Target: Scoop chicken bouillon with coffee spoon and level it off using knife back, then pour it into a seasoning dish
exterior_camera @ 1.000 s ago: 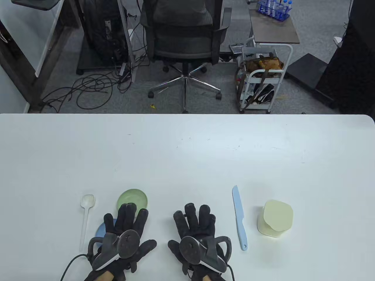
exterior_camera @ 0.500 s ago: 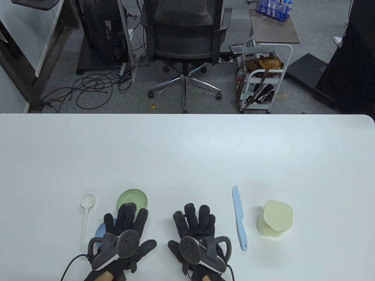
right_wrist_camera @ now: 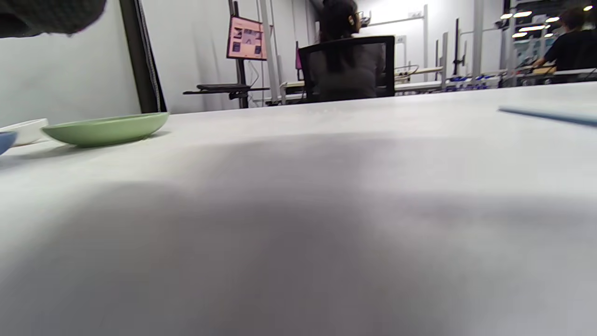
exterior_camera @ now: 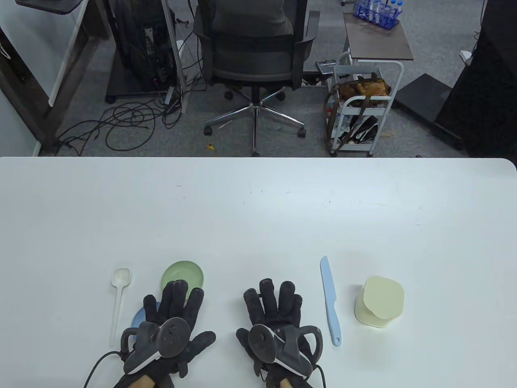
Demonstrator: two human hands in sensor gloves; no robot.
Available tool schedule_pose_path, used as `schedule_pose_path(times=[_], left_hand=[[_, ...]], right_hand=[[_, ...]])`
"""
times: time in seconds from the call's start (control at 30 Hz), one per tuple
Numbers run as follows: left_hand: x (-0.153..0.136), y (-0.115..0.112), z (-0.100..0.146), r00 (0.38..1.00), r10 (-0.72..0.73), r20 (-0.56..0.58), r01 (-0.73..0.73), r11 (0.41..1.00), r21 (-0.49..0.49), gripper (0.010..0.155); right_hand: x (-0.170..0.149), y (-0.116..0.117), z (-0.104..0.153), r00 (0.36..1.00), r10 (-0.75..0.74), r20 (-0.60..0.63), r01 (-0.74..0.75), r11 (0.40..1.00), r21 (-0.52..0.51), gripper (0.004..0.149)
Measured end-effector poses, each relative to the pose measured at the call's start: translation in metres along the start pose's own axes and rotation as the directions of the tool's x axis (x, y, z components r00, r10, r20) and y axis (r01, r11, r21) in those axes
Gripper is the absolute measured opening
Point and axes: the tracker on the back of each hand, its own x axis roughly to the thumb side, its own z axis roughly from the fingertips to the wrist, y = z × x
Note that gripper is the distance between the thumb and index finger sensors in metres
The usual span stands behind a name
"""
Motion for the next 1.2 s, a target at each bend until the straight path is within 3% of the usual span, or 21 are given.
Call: schedule_pose_path(times=[0.1,0.27,0.43,0.53,0.6,0.67,0.77,1.03,1.2], left_hand=[[0.000,0.001,-0.001,0.999,0.040,0.005,-0.040,0.999,-0.002,0.097],[0.001,-0.002,-0.001,0.999,0.034,0.008,-0.033,0.999,-0.026,0.096],[0.000,-0.002,-0.003,0.999,0.049,0.007,-0.049,0.998,-0.036,0.097],[-0.001,-0.002,-0.003,0.998,0.058,0.008,-0.058,0.998,-0.031,0.096],[-0.001,-0.002,-0.004,0.998,0.063,0.008,-0.062,0.997,-0.036,0.096],[-0.001,-0.004,-0.005,0.998,0.059,0.007,-0.058,0.997,-0.046,0.096],[-0.001,-0.004,-0.005,0.998,0.057,0.004,-0.056,0.997,-0.054,0.097],[-0.001,-0.004,-0.006,0.998,0.063,0.008,-0.063,0.996,-0.057,0.097],[-0.001,-0.004,-0.006,0.997,0.077,0.007,-0.077,0.995,-0.060,0.096]], right_hand=[[-0.017,-0.017,0.002,0.993,0.077,-0.091,-0.085,0.993,-0.081,0.081],[-0.060,-0.048,0.003,0.936,0.073,-0.345,-0.108,0.991,-0.083,0.082],[-0.123,-0.077,0.009,0.794,0.029,-0.608,-0.145,0.979,-0.143,0.085],[-0.162,-0.078,0.011,0.722,0.008,-0.692,-0.082,0.994,-0.075,0.087],[-0.182,-0.069,0.012,0.695,-0.103,-0.712,0.103,0.994,-0.042,0.089],[-0.193,-0.059,0.012,0.691,-0.135,-0.710,0.167,0.986,-0.026,0.094],[-0.199,-0.048,0.010,0.677,-0.049,-0.734,0.121,0.992,0.046,0.090],[-0.197,-0.053,0.003,0.669,-0.060,-0.741,0.133,0.990,0.039,0.089],[-0.162,-0.079,-0.003,0.758,-0.077,-0.647,0.084,0.996,-0.020,0.088]])
